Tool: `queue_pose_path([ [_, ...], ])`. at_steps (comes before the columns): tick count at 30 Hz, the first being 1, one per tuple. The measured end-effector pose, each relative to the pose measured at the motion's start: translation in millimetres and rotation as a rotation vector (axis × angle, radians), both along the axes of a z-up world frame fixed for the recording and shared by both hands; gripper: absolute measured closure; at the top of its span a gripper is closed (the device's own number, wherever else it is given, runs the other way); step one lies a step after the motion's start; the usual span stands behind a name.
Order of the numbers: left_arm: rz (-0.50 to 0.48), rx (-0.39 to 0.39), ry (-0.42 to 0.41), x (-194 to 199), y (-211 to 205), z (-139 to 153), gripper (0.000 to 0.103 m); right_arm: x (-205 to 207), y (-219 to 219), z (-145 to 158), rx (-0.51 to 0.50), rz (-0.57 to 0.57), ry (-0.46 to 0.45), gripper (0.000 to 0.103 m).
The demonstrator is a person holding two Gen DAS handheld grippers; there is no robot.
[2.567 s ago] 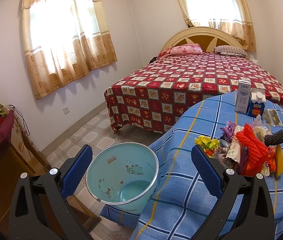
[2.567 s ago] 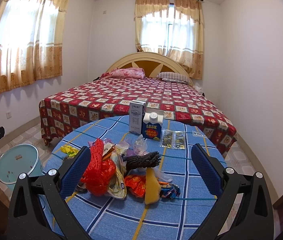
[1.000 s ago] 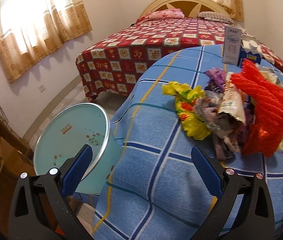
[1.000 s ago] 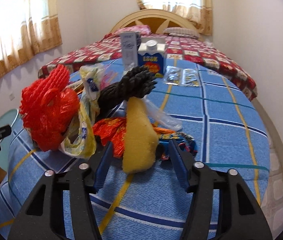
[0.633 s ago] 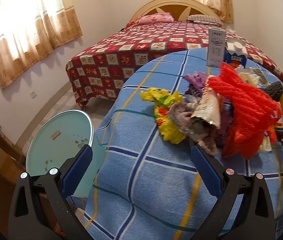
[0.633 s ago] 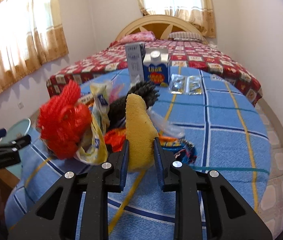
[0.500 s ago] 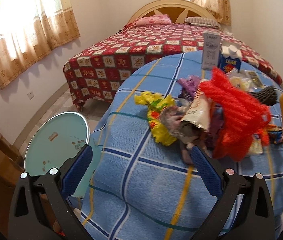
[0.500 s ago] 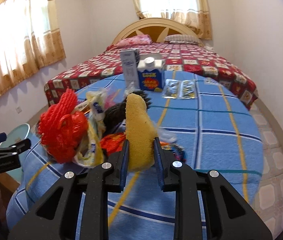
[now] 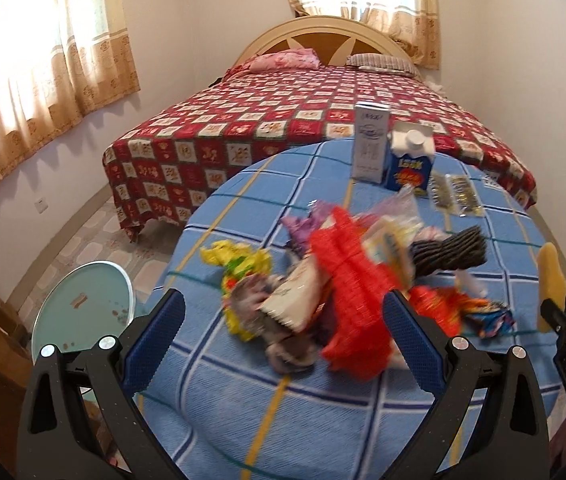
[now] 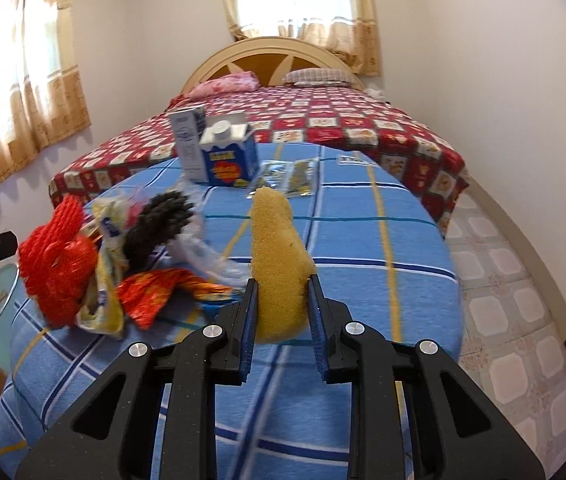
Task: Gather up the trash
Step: 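Close the left tool on the red mesh net and lift it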
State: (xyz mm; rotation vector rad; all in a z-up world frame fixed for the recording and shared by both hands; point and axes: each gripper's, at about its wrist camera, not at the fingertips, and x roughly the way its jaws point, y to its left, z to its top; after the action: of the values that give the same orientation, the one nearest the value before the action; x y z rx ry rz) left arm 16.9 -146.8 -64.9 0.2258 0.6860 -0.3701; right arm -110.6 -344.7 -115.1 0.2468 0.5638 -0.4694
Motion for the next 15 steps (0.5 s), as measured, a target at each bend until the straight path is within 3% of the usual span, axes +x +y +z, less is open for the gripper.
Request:
queue_pose_path([
  [8,-0.027,0.053,0.089,10.0,-19.1,-33.7,0.009,-7.3,-3.1,-5.1,0.023,0.027,-0.007,0.077],
  [11,-0.047,0.023,0.139,15.3,-14.3,-39.7,0.037,-4.0,1.2,-7.7,0.029,0.041,-0.006,0.077],
  [13,-0.055,0.013,0.138,15.8,-12.4,-39.3,0.046,-2.4,4.1,-8.8,0.031,0.049,-0.004,0.077],
  [15,-0.083,-0.001,0.141,14.3,-12.0,-37.1,0.083,-1.7,7.2,-8.7,0.030,0.056,-0.004,0.077],
])
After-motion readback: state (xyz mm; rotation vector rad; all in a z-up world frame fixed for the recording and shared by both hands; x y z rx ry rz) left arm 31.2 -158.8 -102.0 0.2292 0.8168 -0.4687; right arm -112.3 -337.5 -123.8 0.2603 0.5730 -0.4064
